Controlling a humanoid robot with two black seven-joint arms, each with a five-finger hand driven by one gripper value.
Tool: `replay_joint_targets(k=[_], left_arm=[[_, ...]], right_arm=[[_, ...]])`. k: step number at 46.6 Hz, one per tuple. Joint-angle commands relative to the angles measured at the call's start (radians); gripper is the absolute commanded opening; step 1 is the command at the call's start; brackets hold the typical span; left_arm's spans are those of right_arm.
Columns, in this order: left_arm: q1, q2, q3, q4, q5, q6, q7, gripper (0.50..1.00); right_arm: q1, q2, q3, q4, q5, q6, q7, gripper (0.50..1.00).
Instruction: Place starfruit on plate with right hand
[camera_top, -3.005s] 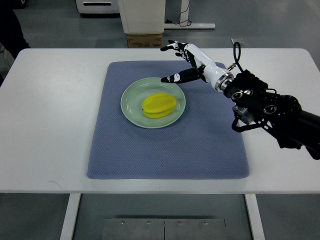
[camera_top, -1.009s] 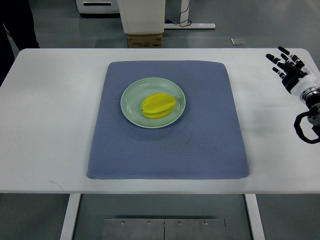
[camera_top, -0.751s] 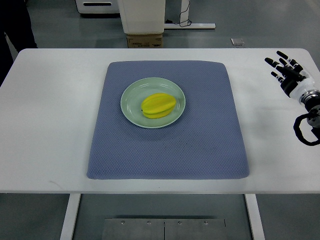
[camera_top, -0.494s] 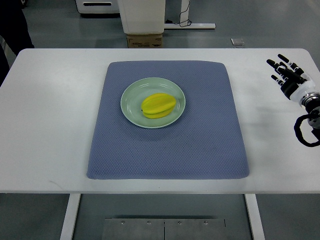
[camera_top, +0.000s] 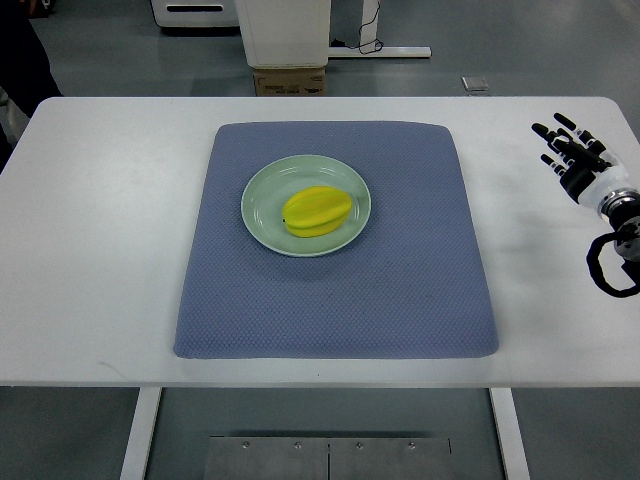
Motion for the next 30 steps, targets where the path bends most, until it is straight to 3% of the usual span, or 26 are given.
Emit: replay_joint_targets(k=[1, 30], left_arm=[[0.0, 0.0, 0.001, 0.0, 0.0, -0.001, 0.0, 1.0], [0.0, 0.0, -0.001, 0.0, 0.0, -0.001, 0.0, 1.0]], right_arm=[[0.0, 0.0, 0.0, 0.0, 0.0, 0.0, 0.002, 1.0], [-0.002, 0.0, -0.003, 0.001, -0.002, 0.002, 0.008, 1.0]])
